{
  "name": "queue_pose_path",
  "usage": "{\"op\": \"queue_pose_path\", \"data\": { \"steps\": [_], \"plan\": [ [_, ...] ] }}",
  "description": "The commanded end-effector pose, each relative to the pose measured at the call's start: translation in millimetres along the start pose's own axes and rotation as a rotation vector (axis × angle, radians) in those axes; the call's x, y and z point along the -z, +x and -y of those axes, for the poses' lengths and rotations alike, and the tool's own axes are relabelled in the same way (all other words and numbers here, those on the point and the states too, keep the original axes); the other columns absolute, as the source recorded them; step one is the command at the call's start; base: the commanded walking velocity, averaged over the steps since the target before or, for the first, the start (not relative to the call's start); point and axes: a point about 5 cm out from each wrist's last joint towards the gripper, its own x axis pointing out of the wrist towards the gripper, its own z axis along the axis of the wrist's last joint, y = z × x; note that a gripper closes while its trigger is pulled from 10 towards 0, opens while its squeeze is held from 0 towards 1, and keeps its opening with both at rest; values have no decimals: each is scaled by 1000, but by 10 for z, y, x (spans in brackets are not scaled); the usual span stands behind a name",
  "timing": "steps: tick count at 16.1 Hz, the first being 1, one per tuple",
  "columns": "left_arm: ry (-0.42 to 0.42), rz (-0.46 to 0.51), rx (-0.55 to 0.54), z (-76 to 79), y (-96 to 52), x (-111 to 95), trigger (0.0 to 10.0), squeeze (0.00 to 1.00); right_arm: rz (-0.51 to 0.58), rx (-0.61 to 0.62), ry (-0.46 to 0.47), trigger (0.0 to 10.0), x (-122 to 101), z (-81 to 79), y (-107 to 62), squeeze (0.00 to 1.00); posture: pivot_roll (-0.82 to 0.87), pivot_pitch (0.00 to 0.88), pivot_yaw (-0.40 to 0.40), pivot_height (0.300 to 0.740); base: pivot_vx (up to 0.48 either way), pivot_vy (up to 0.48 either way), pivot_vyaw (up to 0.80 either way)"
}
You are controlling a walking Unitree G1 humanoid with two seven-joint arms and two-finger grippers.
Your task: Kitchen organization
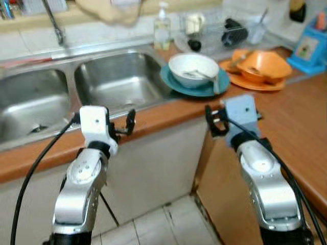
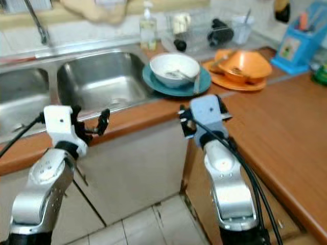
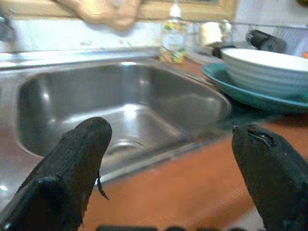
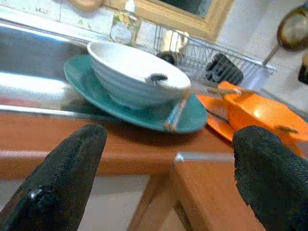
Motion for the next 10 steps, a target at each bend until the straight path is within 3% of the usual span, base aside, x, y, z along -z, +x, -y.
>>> {"op": "queue_pose_path", "data": {
  "steps": [1, 6, 10],
  "plan": [
    [16, 18, -17, -70, 1, -52, 10000, 0, 29, -5, 3, 10000, -64, -29, 8, 0, -33, 0, 25, 740, 296, 0, 0],
    [40, 30, 24, -1, 20, -79, 10000, 0, 36, 13, 38, 10000, -77, 18, 3, 0, -40, 0, 25, 740, 295, 0, 0],
    [43, 46, 39, 21, 28, -120, 10000, 0, 45, 24, 76, 10000, -103, 55, 3, 0, -41, 0, 23, 740, 296, 0, -763]
  ]
}}
